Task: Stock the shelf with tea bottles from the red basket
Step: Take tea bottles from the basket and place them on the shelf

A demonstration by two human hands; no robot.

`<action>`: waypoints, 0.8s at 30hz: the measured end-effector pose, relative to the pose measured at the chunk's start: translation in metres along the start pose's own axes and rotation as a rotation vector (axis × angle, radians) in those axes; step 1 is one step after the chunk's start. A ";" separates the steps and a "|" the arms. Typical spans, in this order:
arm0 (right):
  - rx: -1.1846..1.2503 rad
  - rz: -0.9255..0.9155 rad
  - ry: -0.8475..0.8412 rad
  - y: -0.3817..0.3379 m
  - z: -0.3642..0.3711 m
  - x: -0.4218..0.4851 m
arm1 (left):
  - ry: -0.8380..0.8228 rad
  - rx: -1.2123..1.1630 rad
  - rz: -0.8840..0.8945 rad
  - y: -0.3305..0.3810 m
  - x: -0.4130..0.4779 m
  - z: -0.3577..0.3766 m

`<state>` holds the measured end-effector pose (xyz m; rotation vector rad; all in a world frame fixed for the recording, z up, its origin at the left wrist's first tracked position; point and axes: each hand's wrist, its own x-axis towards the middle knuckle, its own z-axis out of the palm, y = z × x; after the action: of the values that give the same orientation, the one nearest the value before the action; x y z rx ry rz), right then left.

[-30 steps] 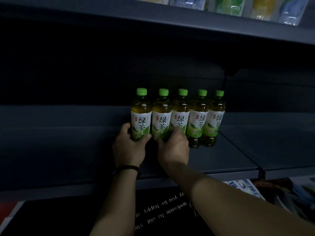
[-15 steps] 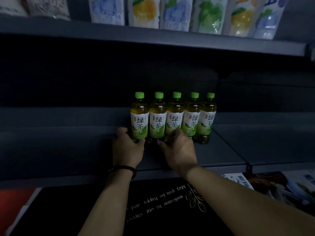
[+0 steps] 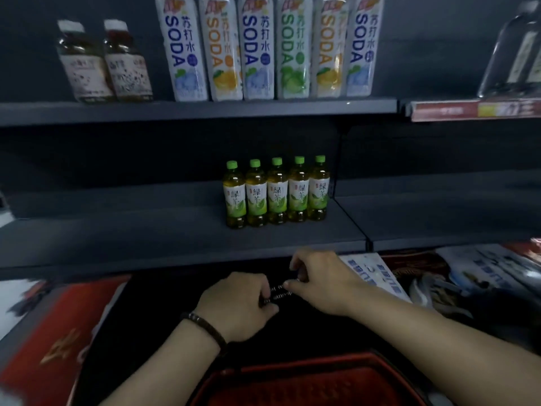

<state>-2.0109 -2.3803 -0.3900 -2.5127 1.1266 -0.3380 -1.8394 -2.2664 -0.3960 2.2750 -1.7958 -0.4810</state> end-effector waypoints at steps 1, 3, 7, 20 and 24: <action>-0.023 -0.011 -0.029 0.001 0.001 -0.016 | -0.075 0.044 0.005 0.005 -0.016 0.008; -0.053 -0.024 -0.101 0.002 0.006 -0.045 | -0.204 0.094 0.019 0.011 -0.044 0.025; -0.018 -0.009 -0.278 0.023 0.034 -0.095 | -0.328 0.120 0.021 0.009 -0.078 0.070; -0.076 0.291 -0.578 0.117 0.205 -0.162 | -0.702 0.249 0.000 -0.016 -0.075 0.182; -0.123 0.317 -0.544 0.124 0.236 -0.164 | -0.761 0.214 -0.019 -0.023 -0.072 0.201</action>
<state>-2.1160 -2.2786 -0.6670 -2.2552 1.2995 0.4829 -1.9087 -2.1826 -0.5809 2.4370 -2.2256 -1.3650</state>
